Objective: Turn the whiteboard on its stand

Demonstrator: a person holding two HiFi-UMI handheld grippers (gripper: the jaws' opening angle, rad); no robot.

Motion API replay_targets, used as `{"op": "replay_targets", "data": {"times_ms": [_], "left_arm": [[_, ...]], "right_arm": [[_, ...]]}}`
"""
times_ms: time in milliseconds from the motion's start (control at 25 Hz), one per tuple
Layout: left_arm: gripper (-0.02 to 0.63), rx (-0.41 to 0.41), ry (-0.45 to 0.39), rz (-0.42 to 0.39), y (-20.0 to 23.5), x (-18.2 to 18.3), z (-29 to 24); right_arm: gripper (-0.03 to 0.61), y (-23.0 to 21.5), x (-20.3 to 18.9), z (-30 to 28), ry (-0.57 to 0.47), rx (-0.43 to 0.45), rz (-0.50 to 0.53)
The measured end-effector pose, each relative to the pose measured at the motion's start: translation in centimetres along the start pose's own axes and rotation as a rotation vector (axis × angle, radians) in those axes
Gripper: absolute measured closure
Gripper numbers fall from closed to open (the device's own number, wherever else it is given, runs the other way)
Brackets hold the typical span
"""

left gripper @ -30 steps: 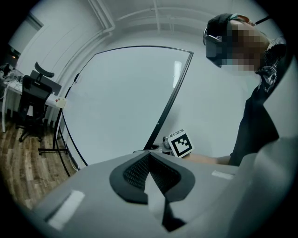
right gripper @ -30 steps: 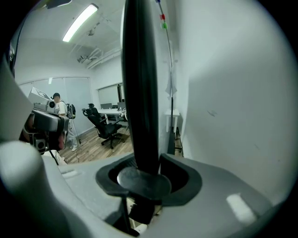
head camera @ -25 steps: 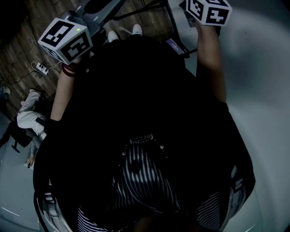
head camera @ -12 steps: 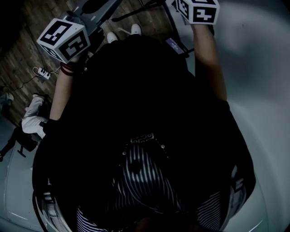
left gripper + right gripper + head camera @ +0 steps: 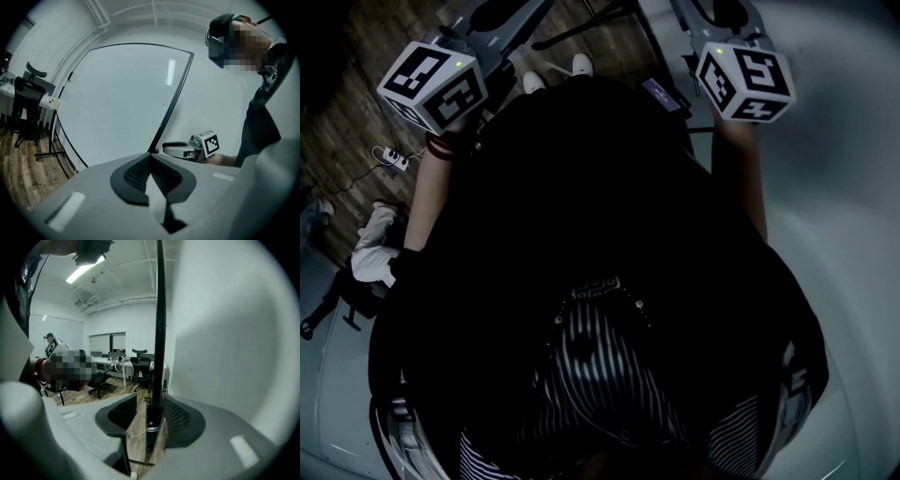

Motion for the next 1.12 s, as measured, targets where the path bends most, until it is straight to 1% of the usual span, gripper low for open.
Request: {"op": "replay_targets", "data": {"times_ms": [40,80,120,200,240,400,520,680,960,1120], "left_arm": [[0.611,-0.003,0.0,-0.002,-0.1,0.0,0.0],[0.611,-0.007,0.0,-0.004,-0.2,0.0,0.0],[0.611,-0.012,0.0,-0.008,-0.3,0.1,0.0],[0.611,-0.022,0.001,-0.017,-0.7,0.1,-0.2],[0.611,-0.028,0.0,-0.019,-0.9,0.2,-0.3],[0.611,-0.042,-0.01,-0.017,-1.5,0.4,-0.9],[0.611,-0.041,-0.014,-0.017,-1.5,0.5,-0.6],[0.611,-0.029,-0.016,-0.01,-1.1,0.4,-0.1],[0.611,0.006,-0.018,0.001,0.2,0.5,0.4],[0.611,0.009,-0.015,0.002,0.6,0.6,0.0]], "right_arm": [[0.409,0.5,0.4,0.6,-0.021,0.003,0.018],[0.466,1.1,0.8,1.0,-0.043,0.012,0.034],[0.486,1.7,1.0,1.2,-0.058,0.027,0.047],[0.49,2.6,1.1,1.1,-0.071,0.057,0.059],[0.495,2.8,1.2,1.1,-0.081,0.069,0.05],[0.503,2.8,1.5,1.1,-0.145,0.117,-0.075],[0.503,3.5,1.4,0.8,-0.157,0.152,-0.119],[0.503,4.3,1.2,0.0,-0.131,0.17,-0.111],[0.503,4.9,1.9,-1.4,-0.137,0.215,-0.106],[0.503,5.4,1.6,-1.5,-0.136,0.218,-0.109]]}}
Point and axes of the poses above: the fingertips, and each gripper's own axes: z backward along the fingers, y to its left, x out of its top, the point moved 2 cm from there along z, backward along the fingers, and after that the axes turned 14 degrees about x, right-handed, at the moved point
